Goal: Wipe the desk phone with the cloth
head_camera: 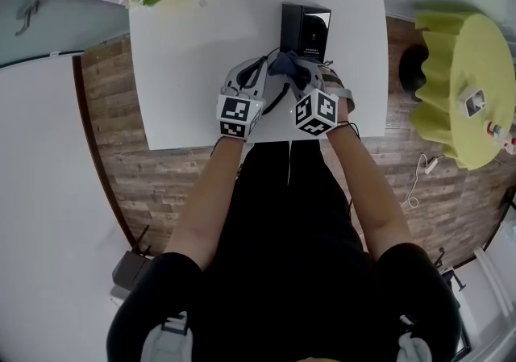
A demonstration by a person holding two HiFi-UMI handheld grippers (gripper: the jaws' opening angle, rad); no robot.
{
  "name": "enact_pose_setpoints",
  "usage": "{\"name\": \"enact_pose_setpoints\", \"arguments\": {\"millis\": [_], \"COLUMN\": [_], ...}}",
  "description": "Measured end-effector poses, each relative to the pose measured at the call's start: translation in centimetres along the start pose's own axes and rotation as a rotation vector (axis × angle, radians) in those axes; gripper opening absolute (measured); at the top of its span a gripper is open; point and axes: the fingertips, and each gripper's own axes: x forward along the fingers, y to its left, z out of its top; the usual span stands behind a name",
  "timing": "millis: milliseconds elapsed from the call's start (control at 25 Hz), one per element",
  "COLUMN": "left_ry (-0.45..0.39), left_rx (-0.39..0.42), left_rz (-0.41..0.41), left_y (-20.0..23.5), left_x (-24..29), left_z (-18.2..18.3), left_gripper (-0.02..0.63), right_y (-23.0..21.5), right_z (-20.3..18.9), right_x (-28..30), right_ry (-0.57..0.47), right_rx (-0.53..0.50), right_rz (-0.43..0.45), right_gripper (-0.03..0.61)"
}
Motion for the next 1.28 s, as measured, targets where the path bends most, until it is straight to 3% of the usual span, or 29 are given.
{"name": "enact_pose_setpoints", "arguments": {"millis": [160, 280, 520, 720, 880, 1280], "left_ry": [0.006, -0.011, -0.116, -0.188, -0.246, -0.341], "left_rx": [-0.012, -0.003, 0.032, 0.088, 0.125, 0.152], "left_rz": [0.01, 0.008, -0.011, -0.058, -0.096, -0.231], "left_y": [0.0, 0.0, -0.3, -2.0, -4.2, -11.4], "left_x": [-0.7, -1.3, -3.5, -5.9, -8.0, -12.2], "left_z": [-0.4, 0.6, 7.0, 12.3, 16.2, 23.9], "left_gripper": [0.011, 0.011, 0.011, 0.011, 0.011, 0.011], "right_y": [1.6, 0.8, -4.0, -7.8, -9.9, -12.3], "right_z": [-0.4, 0.5, 4.5, 8.2, 10.3, 14.0], "right_x": [-0.3, -1.4, -7.3, -14.6, -19.9, -30.1], "right_ry": [0.021, -0.023, -0.21, -0.45, -0.58, -0.758], "right_rx": [-0.006, 0.072, 0.247, 0.381, 0.407, 0.369], "right_rz": [0.043, 0.038, -0.024, -0.081, -0.128, -0.172], "right_gripper": [0.091, 0.091, 0.091, 0.091, 0.091, 0.091]}}
